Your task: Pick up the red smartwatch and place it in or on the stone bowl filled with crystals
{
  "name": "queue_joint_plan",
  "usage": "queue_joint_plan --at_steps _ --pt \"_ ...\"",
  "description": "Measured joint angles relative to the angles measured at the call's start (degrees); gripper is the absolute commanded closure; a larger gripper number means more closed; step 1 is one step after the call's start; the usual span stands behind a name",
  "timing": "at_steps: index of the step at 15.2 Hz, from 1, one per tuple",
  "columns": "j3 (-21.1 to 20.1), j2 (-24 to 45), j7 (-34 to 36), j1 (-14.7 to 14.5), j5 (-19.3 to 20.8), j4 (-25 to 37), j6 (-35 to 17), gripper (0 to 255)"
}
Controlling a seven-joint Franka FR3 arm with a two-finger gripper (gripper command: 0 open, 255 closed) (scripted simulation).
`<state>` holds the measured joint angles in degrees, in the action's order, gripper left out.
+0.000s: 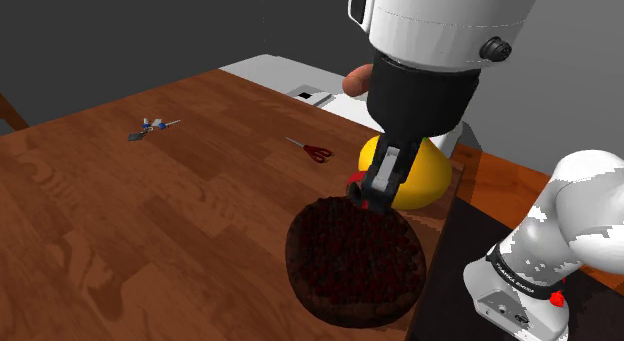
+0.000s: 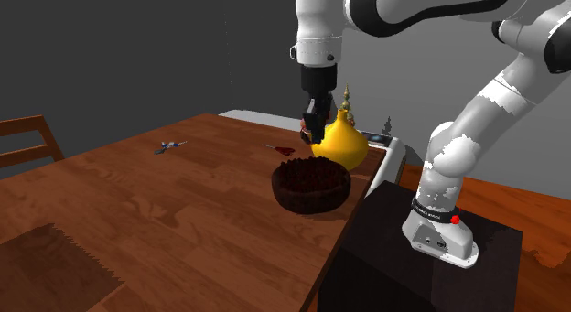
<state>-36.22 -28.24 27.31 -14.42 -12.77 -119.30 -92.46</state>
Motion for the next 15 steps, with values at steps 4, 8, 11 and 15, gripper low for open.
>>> queue_joint_plan --at_steps 4,8,11,15 --pt "-0.4 -0.9 0.0 -0.5 -0.8 -3.4 -2.6 255" --pt "-0.9 -1.3 -0.1 -0.8 -1.3 -6.9 -5.8 255" --pt "-1.8 -0.8 0.2 -0.9 -1.5 -8.6 -8.0 255" --pt "-1.9 -0.8 0.1 -0.9 -1.7 -9.8 -9.1 255"
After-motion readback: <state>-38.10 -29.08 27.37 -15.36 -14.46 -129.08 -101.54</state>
